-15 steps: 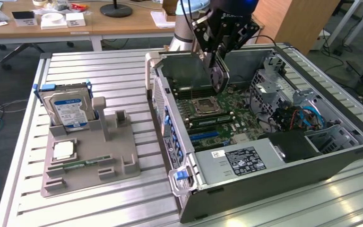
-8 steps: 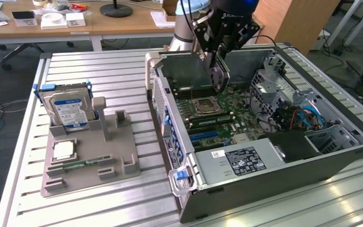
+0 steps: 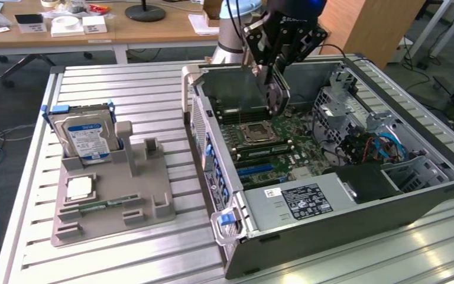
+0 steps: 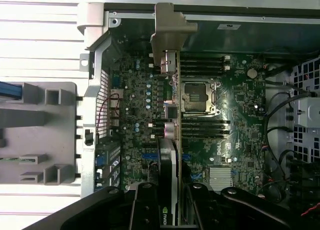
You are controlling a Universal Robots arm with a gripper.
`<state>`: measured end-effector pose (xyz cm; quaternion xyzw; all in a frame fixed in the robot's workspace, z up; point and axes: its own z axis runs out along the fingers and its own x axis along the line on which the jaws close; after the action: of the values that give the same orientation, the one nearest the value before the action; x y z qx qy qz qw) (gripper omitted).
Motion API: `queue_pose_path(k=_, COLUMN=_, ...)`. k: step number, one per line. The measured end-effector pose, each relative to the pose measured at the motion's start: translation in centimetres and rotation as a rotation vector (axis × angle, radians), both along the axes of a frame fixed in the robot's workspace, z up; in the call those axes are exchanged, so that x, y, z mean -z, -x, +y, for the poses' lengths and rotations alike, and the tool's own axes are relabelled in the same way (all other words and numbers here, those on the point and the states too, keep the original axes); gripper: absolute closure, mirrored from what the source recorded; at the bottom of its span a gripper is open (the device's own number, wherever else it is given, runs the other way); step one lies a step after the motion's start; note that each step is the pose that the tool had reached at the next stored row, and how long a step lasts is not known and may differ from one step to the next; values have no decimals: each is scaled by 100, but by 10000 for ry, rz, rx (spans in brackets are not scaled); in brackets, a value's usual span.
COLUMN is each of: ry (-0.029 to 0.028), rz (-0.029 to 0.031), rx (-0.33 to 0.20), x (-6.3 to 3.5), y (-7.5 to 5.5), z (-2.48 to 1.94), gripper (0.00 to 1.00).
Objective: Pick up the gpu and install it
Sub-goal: 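Pick up the gpu and move the gpu toward the slot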
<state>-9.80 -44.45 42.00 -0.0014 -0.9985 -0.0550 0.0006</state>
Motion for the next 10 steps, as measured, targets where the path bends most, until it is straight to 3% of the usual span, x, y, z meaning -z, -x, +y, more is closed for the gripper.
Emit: queue_pose_path(k=10, ry=1, rz=0, rx=-1, x=0, y=-144, z=-1, gripper=73)
